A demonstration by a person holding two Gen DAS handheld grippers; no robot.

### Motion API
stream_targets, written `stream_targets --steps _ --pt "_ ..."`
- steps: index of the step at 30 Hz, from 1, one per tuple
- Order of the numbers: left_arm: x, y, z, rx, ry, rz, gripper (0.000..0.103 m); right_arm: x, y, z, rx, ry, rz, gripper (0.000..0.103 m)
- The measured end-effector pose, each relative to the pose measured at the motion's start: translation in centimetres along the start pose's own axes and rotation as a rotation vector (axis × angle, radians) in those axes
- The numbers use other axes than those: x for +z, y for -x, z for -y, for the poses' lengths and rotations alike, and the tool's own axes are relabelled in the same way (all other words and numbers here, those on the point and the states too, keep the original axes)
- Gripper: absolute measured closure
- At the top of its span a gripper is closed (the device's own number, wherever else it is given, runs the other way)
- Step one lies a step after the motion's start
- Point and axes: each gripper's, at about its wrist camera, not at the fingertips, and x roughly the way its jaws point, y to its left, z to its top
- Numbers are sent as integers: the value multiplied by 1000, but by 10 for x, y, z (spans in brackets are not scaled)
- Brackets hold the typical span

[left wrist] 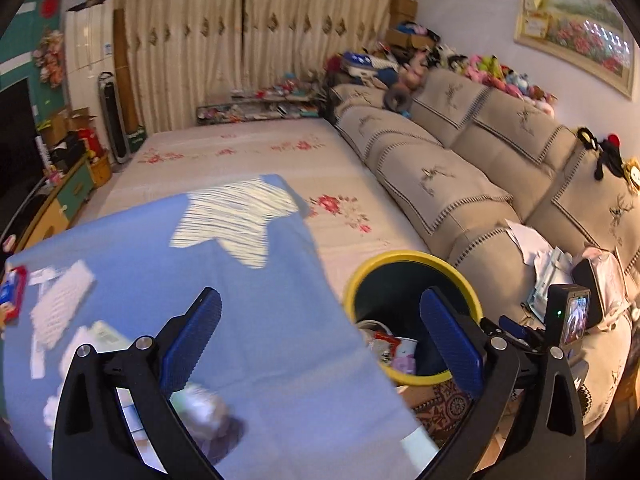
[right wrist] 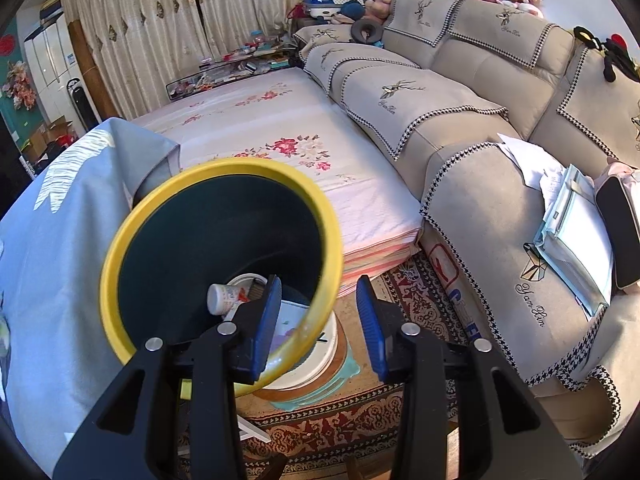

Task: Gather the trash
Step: 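Grasp the clear jar with green lid with the right tool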

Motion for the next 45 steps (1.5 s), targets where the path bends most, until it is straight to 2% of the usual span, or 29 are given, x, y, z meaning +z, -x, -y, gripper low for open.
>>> stream_targets --steps 8,17,22,30,32,35,40,45 --pt "-42 72 -105 184 113 76 5 -4 18 -55 65 78 15 65" --pt "-93 115 -210 349 258 99 5 -16 39 -145 189 228 13 65" --pt "-107 128 -244 395 314 115 5 -27 57 -204 288 332 13 65" --pt "-114 140 -258 443 329 135 5 -49 91 -275 435 464 18 64" --pt "-115 138 -259 445 337 128 5 -53 98 -285 468 479 25 56" --pt "-117 136 -258 440 337 118 5 -61 106 -295 493 496 34 54" --pt "-114 135 -250 432 324 116 5 -71 100 -316 490 533 12 49" --pt "-113 134 -247 431 320 116 5 -79 85 -324 443 568 -11 47"
